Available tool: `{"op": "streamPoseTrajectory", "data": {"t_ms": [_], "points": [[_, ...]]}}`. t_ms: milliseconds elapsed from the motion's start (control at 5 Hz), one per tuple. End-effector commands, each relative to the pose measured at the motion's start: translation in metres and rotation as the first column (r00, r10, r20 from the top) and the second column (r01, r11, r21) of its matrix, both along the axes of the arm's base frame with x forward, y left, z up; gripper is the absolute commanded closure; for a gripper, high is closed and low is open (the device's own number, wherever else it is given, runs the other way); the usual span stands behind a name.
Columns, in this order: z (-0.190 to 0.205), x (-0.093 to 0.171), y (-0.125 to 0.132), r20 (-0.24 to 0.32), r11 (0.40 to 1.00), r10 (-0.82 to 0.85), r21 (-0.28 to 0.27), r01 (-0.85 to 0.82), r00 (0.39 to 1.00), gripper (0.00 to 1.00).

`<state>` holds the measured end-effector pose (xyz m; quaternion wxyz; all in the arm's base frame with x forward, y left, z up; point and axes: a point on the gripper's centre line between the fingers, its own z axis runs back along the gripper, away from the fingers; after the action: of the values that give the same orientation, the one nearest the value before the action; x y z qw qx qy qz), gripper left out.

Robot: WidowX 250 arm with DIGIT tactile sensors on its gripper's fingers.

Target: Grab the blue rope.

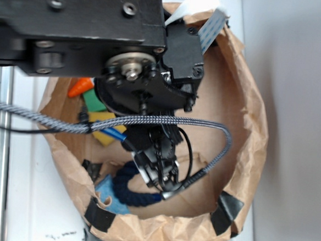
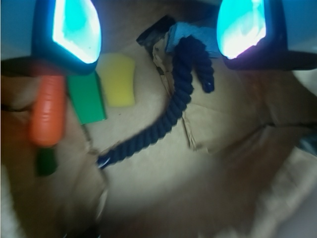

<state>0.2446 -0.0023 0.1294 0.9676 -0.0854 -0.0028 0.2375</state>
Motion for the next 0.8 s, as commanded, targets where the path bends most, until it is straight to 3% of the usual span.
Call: {"op": "streamPoseTrajectory", "data": {"t_ms": [0,200,600], "points": [[-0.023,0.001,0.005,0.074,1.000,-0.020,-0.004,0.020,0.997,0.00],[-0.036,0.005,-0.009,0.048,0.997,-0.039,-0.059,0.042,0.998,0.00],[-0.043,0.000,-0.049,0.000,0.997,-0.055,-0.062,0.055,0.999,0.00]]}}
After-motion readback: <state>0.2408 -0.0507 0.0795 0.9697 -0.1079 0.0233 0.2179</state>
